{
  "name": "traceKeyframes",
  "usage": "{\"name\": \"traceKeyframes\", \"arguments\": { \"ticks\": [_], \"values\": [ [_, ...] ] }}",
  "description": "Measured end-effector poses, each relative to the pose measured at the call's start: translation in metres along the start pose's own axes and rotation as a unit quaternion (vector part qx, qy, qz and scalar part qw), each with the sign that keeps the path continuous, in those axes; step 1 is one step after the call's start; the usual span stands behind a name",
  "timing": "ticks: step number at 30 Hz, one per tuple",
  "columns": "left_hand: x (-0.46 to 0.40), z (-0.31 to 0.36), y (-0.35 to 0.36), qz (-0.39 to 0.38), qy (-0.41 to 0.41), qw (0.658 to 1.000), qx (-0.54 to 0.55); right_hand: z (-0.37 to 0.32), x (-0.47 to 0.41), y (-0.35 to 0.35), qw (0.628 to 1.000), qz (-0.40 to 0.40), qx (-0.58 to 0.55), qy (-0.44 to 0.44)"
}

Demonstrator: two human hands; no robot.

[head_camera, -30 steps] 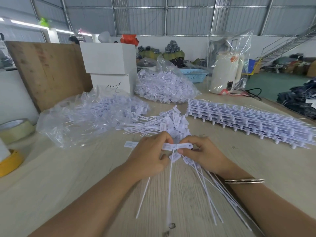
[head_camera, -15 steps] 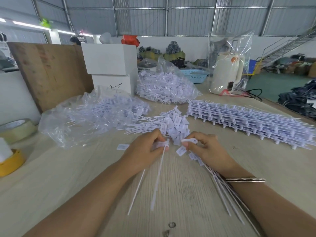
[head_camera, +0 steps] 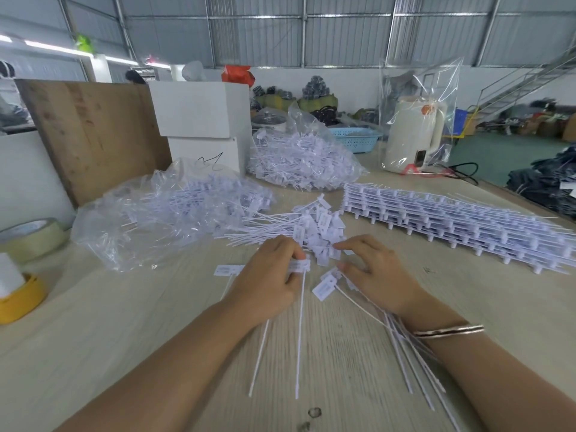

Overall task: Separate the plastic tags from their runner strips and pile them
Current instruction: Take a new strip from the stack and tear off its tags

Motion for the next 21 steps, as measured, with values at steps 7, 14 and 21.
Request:
{"name": "traceKeyframes", "arguments": {
  "ticks": [7,14,21],
  "values": [
    [0.0,0.001,0.007,-0.005,-0.02,1.0,0.022,-0.026,-0.001,0.007,0.995,0.028,-0.09,-0.032],
    [0.003,0.015,0.008,-0.023,0.004,0.999,0.022,-0.021,0.0,0.013,0.992,0.0,-0.122,-0.008],
    [-0.002,-0.014,0.007,-0.123,-0.127,0.982,0.064,-0.017,0.0,0.008,0.982,0.021,-0.178,-0.052]
  ]
}}
Point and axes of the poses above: each hand's wrist, its own x-axis away from the middle knuckle, its own y-axis out of the palm, z = x × y, the point moved 6 cm from there along -x, towards the middle knuckle, and after that the axes turned 4 degrees about -y, right-handed, at the moved point
